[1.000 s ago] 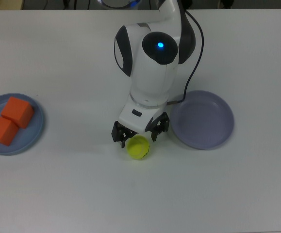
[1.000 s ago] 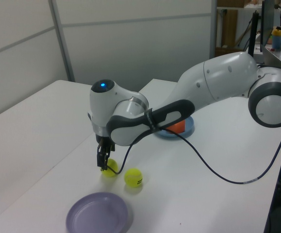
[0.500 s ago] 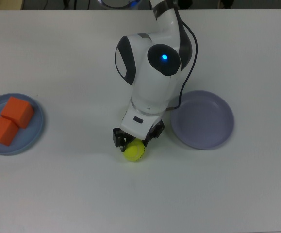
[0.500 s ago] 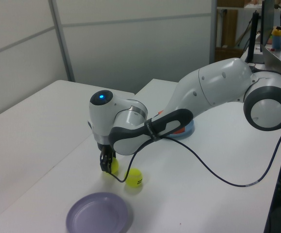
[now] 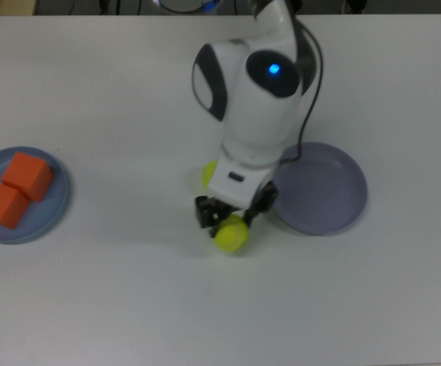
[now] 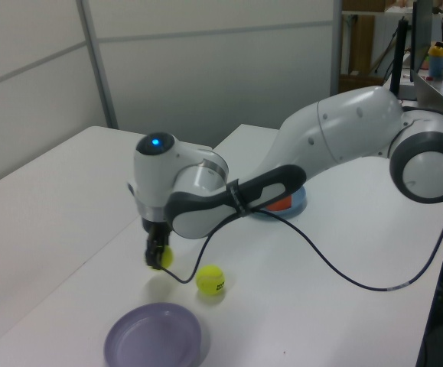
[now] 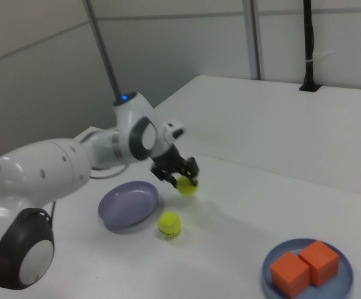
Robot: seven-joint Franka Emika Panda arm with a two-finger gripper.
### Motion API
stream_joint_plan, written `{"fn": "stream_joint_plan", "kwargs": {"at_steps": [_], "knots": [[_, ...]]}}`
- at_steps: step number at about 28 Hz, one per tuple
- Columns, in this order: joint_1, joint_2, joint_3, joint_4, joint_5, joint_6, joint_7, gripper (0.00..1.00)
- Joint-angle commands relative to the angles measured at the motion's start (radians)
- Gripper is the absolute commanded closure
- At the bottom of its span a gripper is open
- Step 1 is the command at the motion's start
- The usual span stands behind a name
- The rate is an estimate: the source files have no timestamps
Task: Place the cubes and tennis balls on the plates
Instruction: 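Carry the tennis ball onto the lavender plate and release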
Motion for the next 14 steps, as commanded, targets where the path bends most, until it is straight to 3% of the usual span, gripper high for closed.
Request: {"fn": "stream_joint_plan", "kwargs": {"at_steps": [1, 6, 7, 8, 10, 11, 14], "knots": [[0.025, -0.077, 0.061, -0.035, 0.038, -0.090, 0.056, 1.00], [0.077, -0.089, 0.076, -0.039, 0.038, -0.152, 0.116, 0.97], [0.086, -0.089, 0.076, -0.041, 0.036, -0.161, 0.125, 0.89], [0.092, -0.089, 0.076, -0.042, 0.036, -0.170, 0.133, 0.74], [0.098, -0.089, 0.076, -0.045, 0.038, -0.181, 0.157, 0.16], [0.101, -0.089, 0.076, -0.045, 0.038, -0.187, 0.194, 0.00], [0.103, -0.089, 0.079, -0.044, 0.038, -0.187, 0.245, 0.00]]}}
